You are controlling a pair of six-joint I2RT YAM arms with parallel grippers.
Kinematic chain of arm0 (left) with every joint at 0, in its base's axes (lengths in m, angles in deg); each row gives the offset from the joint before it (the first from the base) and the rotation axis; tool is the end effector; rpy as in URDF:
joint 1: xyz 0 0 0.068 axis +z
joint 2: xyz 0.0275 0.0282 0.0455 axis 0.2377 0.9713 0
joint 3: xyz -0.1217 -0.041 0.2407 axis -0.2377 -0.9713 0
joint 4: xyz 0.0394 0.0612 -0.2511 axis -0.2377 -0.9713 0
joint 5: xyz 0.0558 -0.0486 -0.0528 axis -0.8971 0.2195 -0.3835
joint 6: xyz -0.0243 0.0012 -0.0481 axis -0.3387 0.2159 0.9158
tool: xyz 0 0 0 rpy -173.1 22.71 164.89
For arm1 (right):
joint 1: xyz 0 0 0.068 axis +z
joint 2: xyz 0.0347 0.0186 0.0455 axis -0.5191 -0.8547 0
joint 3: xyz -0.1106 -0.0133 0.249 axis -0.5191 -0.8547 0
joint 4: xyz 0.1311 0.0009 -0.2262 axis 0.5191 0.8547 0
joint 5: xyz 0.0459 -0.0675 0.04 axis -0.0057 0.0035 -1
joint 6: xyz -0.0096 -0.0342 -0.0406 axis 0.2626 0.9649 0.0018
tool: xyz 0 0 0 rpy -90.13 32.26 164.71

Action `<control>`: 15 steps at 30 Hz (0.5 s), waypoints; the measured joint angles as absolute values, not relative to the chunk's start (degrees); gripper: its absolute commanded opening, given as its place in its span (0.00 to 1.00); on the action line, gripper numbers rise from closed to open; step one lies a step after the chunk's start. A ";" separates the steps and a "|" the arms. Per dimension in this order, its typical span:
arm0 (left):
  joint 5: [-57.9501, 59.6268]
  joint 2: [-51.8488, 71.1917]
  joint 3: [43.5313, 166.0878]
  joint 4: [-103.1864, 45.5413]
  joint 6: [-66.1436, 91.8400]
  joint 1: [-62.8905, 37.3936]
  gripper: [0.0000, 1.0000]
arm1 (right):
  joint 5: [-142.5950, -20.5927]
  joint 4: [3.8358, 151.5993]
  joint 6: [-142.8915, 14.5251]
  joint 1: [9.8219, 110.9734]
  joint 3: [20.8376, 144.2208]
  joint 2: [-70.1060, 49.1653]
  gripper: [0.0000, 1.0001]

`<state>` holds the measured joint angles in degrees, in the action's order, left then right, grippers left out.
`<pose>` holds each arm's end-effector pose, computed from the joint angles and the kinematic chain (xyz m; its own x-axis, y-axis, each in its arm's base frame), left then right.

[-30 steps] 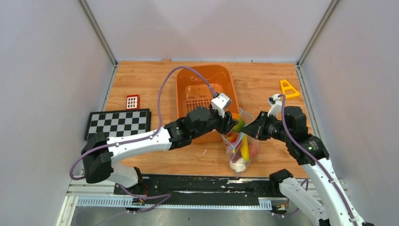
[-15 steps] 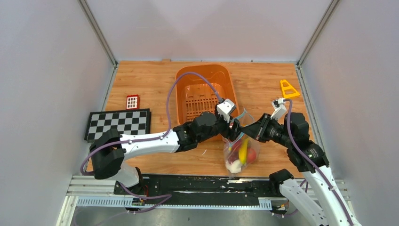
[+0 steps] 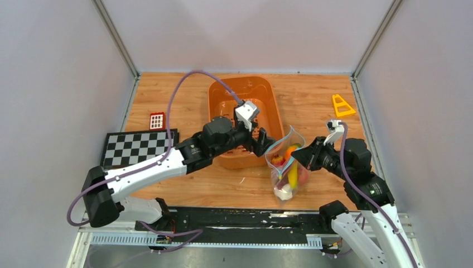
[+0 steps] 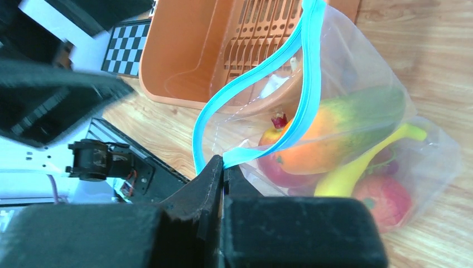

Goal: Place the food in the zip-top bag and seal the zipper
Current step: Place the fake fruit in the zipper food storage bag, then pick up the fake vegetable from the bin.

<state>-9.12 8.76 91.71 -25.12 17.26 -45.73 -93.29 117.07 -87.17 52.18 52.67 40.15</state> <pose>0.1581 -0.2661 0.3423 -0.3148 -0.0084 -0.9491 0.7901 0.5518 -0.2669 0.0992 0.0506 0.3250 -0.6449 0.2556 -0.7202 -0.3428 0.7455 0.5716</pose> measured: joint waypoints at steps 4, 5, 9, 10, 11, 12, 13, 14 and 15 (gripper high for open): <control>-10.62 6.82 96.34 -32.16 15.68 -41.93 1.00 | -91.73 117.22 -82.23 52.18 52.67 42.99 0.00; -10.71 7.10 97.48 -33.87 15.46 -40.40 1.00 | -91.27 117.20 -81.23 52.18 52.67 43.72 0.00; -10.78 10.51 99.84 -39.61 15.40 -35.04 1.00 | -89.15 117.83 -77.53 52.18 54.03 43.98 0.00; -10.91 11.47 99.84 -40.62 15.46 -34.19 1.00 | -88.19 118.20 -76.83 52.18 54.73 43.34 0.00; -10.84 12.70 99.84 -42.13 15.51 -33.21 1.00 | -87.27 118.55 -76.11 52.18 55.54 42.56 0.00; -10.65 14.08 99.84 -43.68 15.51 -32.38 1.00 | -86.51 118.66 -75.39 52.18 56.19 41.81 0.00; -10.45 14.88 99.84 -44.49 15.49 -31.92 1.00 | -85.85 118.64 -74.71 52.18 56.63 41.25 0.00; -10.01 15.72 99.86 -45.45 15.40 -31.20 1.00 | -85.35 118.62 -73.97 52.18 56.87 40.85 0.00; -9.47 16.28 99.97 -46.37 15.18 -30.56 1.00 | -84.96 118.46 -72.90 52.18 56.89 40.52 0.00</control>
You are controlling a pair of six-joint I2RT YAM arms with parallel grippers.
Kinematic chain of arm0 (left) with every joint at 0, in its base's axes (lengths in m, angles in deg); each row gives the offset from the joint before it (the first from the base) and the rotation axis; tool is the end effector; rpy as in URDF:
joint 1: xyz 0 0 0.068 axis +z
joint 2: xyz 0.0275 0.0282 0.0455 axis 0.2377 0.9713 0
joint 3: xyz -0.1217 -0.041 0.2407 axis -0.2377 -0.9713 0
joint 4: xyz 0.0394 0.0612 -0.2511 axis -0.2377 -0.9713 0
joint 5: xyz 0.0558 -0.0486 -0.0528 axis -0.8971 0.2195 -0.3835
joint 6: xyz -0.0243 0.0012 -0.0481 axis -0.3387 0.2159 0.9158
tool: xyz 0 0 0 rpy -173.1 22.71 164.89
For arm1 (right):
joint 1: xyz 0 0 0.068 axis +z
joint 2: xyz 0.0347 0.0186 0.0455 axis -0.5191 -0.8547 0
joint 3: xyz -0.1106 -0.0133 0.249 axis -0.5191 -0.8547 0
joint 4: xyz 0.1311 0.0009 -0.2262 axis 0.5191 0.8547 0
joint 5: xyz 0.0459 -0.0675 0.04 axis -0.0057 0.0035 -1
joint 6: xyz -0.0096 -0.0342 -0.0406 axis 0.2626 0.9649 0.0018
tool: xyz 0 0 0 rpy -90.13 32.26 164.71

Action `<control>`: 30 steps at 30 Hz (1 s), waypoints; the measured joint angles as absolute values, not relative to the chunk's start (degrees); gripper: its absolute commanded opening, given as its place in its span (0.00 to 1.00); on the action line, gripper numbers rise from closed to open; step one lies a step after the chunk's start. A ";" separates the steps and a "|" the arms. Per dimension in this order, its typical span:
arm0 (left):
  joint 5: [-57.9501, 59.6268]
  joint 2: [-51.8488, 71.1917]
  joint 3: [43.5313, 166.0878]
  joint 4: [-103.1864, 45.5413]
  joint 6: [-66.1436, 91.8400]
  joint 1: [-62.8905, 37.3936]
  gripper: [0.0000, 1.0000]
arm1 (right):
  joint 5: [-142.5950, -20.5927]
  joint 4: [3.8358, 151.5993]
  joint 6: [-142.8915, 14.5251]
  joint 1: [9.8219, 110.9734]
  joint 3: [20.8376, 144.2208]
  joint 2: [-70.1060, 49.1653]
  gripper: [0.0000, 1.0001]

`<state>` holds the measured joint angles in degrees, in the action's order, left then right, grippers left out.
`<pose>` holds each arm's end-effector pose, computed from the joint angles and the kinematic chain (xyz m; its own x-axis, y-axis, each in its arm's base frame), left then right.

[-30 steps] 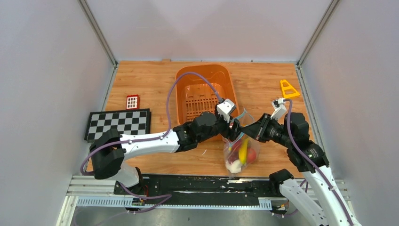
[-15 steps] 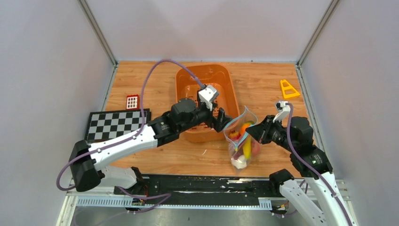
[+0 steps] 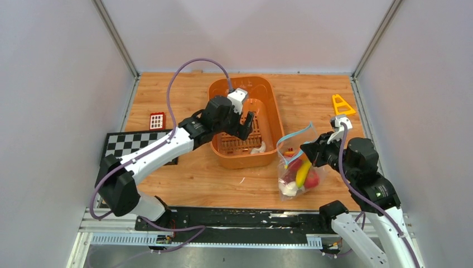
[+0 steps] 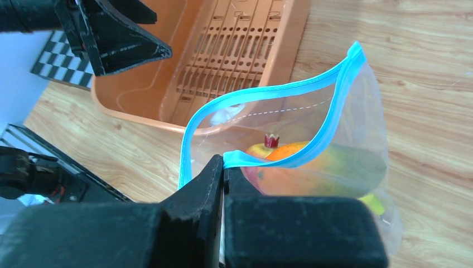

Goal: Place the food in the zip-top bag and seal the zipper
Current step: Pick up the fake vegetable from the bin.

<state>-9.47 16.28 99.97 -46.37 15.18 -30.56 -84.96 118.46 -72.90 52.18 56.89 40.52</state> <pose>0.2372 -0.2298 0.3159 -0.5112 0.1632 -0.8438 0.5698 0.7994 -0.1906 0.0937 0.0431 0.3458 -0.4671 0.1029 -0.8782 -0.4062 0.8572 0.3165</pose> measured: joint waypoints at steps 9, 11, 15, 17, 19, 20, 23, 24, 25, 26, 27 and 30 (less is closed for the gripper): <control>-6.36 21.05 107.47 -48.31 14.77 -27.09 1.00 | -87.38 116.08 -64.70 52.18 50.12 46.47 0.00; -6.34 23.12 109.98 -49.19 15.05 -26.91 1.00 | -86.84 116.13 -64.81 52.16 48.08 49.88 0.00; -6.63 25.79 112.19 -52.55 16.60 -26.87 1.00 | -83.95 116.13 -65.27 52.16 46.03 57.70 0.00; -7.13 26.91 113.24 -55.90 17.87 -26.87 1.00 | -81.40 116.28 -65.99 52.16 45.79 60.33 0.00; -7.50 28.15 114.70 -59.13 19.05 -26.87 1.00 | -79.17 116.39 -66.67 52.16 45.77 61.27 0.00; -7.46 28.79 115.38 -60.62 19.46 -26.87 1.00 | -78.25 116.45 -66.84 52.16 45.77 61.29 0.00; -6.21 30.05 116.10 -64.18 20.43 -26.87 1.00 | -75.06 117.48 -67.37 52.16 45.79 60.98 0.00; -5.79 30.34 116.10 -65.14 20.51 -26.87 1.00 | -74.62 117.59 -67.37 52.16 45.79 60.90 0.00; -5.01 30.71 116.10 -66.10 20.51 -26.80 1.00 | -74.05 117.74 -67.37 52.16 45.86 60.65 0.00; -4.33 31.08 116.10 -66.89 20.51 -26.80 1.00 | -73.55 117.77 -67.37 52.16 45.99 60.28 0.00; -3.37 31.69 116.12 -67.94 20.49 -26.76 1.00 | -73.22 117.77 -67.37 52.16 46.16 59.85 0.00; -1.64 33.94 116.91 -71.15 20.25 -26.76 1.00 | -72.72 117.77 -67.35 52.16 46.66 58.56 0.00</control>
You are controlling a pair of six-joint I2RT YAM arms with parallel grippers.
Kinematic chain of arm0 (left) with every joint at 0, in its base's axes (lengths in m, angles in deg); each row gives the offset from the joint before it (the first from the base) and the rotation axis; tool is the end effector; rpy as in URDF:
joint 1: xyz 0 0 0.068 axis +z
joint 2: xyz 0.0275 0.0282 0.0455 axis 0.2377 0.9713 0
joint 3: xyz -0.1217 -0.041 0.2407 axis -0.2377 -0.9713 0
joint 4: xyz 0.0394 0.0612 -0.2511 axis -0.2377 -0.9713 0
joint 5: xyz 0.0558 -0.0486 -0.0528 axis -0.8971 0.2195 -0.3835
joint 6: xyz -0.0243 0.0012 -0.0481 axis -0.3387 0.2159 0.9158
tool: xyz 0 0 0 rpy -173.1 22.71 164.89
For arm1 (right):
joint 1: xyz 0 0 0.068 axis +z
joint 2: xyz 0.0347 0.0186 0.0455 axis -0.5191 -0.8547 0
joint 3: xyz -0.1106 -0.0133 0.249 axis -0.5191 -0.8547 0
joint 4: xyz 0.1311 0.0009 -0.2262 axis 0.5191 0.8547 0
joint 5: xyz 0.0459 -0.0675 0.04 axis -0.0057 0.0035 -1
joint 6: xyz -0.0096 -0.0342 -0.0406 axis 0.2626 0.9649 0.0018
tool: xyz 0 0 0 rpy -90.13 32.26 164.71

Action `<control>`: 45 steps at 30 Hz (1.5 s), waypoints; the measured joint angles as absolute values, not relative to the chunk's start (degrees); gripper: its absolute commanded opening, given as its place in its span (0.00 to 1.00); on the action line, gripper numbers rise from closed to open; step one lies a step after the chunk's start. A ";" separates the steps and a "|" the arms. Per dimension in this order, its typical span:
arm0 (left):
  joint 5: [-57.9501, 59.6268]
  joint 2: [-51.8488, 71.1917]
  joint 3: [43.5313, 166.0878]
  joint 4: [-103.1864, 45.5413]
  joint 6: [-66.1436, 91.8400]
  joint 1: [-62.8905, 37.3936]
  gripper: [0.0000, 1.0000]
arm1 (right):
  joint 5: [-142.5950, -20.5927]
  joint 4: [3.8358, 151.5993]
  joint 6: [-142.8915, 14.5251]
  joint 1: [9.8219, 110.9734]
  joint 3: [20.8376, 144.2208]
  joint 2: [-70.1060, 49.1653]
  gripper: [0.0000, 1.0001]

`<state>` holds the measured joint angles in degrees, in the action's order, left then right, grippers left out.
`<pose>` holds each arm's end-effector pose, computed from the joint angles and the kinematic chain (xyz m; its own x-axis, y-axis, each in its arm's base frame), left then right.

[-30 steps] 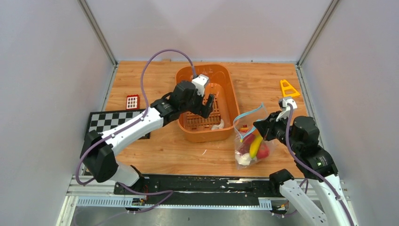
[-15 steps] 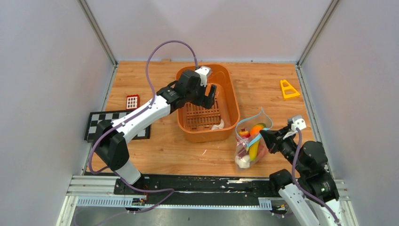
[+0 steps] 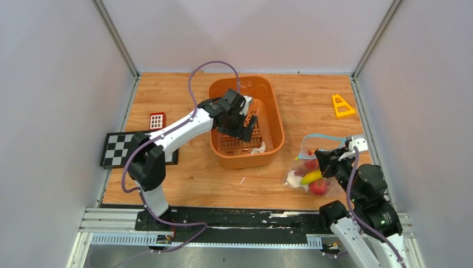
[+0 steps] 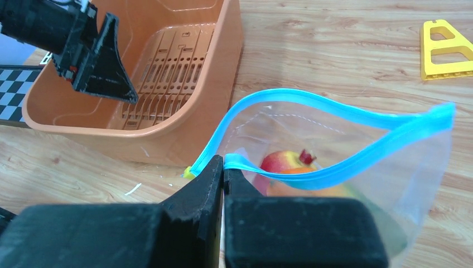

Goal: Place the food in the zip-top bag and seal the zipper
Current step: Pick up the fake vegetable from the bin.

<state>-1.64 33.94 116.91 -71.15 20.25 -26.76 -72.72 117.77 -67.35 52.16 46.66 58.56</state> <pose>0.2853 -0.2484 0.2763 -0.8177 0.2729 -0.5068 0.4479 0.8548 -0.2623 0.0541 0.0199 0.3111 -0.2643 0.0846 -0.9607 -0.2957 0.9411 0.1642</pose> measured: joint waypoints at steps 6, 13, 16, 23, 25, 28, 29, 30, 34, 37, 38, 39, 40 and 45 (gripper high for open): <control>-0.55 37.73 117.74 -75.48 19.97 -26.76 1.00 | -71.67 117.79 -67.35 52.16 47.45 56.68 0.00; 0.13 41.72 121.37 -77.82 19.20 -26.76 1.00 | -71.38 117.61 -67.28 52.16 47.47 54.34 0.00; -0.66 42.77 121.41 -78.96 19.01 -26.76 0.98 | -70.95 117.57 -67.32 52.16 47.47 52.72 0.00; -4.26 49.88 123.40 -81.25 18.94 -26.76 0.87 | -69.79 117.48 -67.32 52.16 47.47 49.92 0.00; -5.55 52.09 124.73 -82.34 18.72 -26.76 0.77 | -69.24 117.37 -67.32 52.16 47.47 49.35 0.00; -7.37 53.75 127.49 -85.19 18.33 -26.76 0.62 | -68.35 117.13 -67.28 52.16 47.47 48.90 0.00; -7.67 54.21 128.34 -85.97 18.20 -26.76 0.57 | -68.02 117.13 -67.26 52.16 47.47 48.76 0.00; -8.02 54.62 129.15 -86.45 17.89 -26.74 0.52 | -67.73 117.13 -67.15 52.16 47.47 48.59 0.00; -9.79 56.26 132.76 -87.72 17.45 -26.19 0.46 | -66.95 117.13 -66.87 52.18 47.47 48.09 0.00; -11.52 56.89 135.12 -87.63 17.69 -25.12 0.40 | -66.29 117.13 -66.84 52.16 47.47 47.91 0.00; -11.83 57.09 135.79 -87.61 17.93 -24.44 0.38 | -66.03 117.15 -66.84 52.18 47.47 47.85 0.00; -12.07 57.29 136.41 -87.59 18.26 -23.44 0.37 | -65.79 117.11 -66.82 52.18 47.47 47.76 0.00; -12.26 57.44 136.82 -87.28 18.63 -22.13 0.37 | -65.57 117.13 -66.82 52.18 47.47 47.69 0.00; -12.77 57.70 139.14 -84.88 19.84 -15.55 0.38 | -64.87 116.74 -66.56 52.18 47.45 47.02 0.00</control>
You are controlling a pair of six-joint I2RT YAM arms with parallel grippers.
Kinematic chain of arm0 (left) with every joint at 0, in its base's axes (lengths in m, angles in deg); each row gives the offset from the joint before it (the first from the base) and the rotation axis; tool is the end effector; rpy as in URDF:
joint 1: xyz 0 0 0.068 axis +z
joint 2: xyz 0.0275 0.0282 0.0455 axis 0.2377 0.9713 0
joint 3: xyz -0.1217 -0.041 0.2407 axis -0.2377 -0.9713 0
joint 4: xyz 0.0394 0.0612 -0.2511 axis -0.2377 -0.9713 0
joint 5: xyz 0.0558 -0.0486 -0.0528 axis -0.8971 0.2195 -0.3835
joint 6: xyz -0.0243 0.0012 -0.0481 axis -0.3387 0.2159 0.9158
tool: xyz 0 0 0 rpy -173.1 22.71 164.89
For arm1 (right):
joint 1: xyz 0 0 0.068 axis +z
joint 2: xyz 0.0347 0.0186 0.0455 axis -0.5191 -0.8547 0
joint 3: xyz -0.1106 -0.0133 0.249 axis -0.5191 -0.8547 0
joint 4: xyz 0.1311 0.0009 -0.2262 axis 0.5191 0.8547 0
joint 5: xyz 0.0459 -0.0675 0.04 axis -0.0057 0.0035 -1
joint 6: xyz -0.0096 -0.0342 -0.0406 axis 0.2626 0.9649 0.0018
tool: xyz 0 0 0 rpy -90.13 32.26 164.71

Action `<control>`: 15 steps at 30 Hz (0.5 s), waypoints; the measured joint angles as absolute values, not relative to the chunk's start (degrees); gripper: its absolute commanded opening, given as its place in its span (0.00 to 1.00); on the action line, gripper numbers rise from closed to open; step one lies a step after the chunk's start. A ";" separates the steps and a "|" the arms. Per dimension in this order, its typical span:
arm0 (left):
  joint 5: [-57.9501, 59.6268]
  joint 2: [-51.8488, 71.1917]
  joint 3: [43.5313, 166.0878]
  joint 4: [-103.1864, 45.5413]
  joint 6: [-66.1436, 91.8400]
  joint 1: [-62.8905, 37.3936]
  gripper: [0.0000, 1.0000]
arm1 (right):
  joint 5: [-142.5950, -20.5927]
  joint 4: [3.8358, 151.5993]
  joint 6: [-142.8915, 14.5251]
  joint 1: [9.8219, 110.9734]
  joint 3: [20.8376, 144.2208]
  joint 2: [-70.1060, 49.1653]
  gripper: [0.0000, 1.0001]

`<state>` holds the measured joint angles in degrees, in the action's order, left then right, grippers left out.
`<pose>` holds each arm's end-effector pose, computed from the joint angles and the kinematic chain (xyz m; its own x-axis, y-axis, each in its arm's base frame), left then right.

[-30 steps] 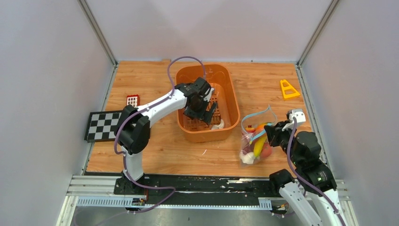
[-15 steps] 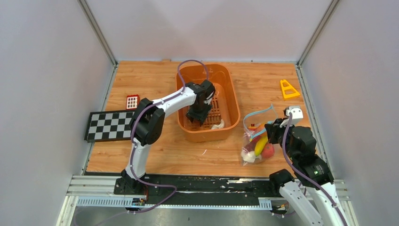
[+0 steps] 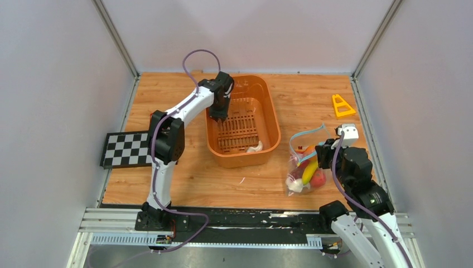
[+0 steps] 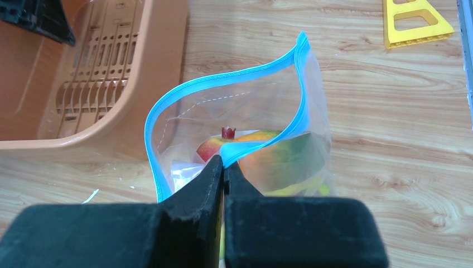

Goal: Place the food in the zip-top bag and seal the zipper
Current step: Pick up the fake vegetable from the bin.

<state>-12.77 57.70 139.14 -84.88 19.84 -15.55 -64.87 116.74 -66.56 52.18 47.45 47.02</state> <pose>0.3968 -0.2188 0.2165 -0.9278 0.1570 -0.3384 0.1742 0.9845 -0.0208 0.0913 0.0289 0.3059 -0.3897 0.0199 -0.9207 -0.1562 0.9838 0.0874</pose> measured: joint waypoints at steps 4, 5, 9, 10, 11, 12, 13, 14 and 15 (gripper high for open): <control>-11.74 57.59 140.21 -82.19 19.81 -13.41 0.50 | -64.65 116.06 -66.23 52.18 47.45 45.77 0.00; -10.52 57.57 140.17 -81.62 19.73 -13.54 0.55 | -64.59 115.91 -66.21 52.16 47.45 45.49 0.00; -4.05 56.33 138.96 -78.98 18.83 -15.33 0.64 | -64.48 115.78 -66.17 52.16 47.45 45.09 0.00; -2.17 55.78 138.79 -78.56 18.59 -16.07 0.66 | -64.43 115.80 -66.14 52.16 47.45 45.09 0.00; -0.18 55.21 138.64 -78.04 18.46 -16.95 0.68 | -64.41 115.80 -66.10 52.18 47.45 45.09 0.00; 1.77 54.53 138.24 -77.21 18.37 -17.89 0.69 | -64.41 115.80 -66.08 52.16 47.45 45.09 0.00; 3.67 53.90 137.89 -76.53 18.37 -18.85 0.70 | -64.41 115.80 -66.08 52.18 47.45 45.09 0.00; 5.42 53.55 137.85 -76.18 18.26 -19.96 0.72 | -64.41 115.80 -66.06 52.18 47.45 45.09 0.00; 6.93 53.42 137.91 -75.92 17.93 -21.14 0.74 | -64.41 115.80 -66.06 52.16 47.45 45.07 0.00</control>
<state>6.93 53.42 137.91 -75.92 17.93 -21.14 -64.41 115.80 -66.06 52.16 47.45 45.07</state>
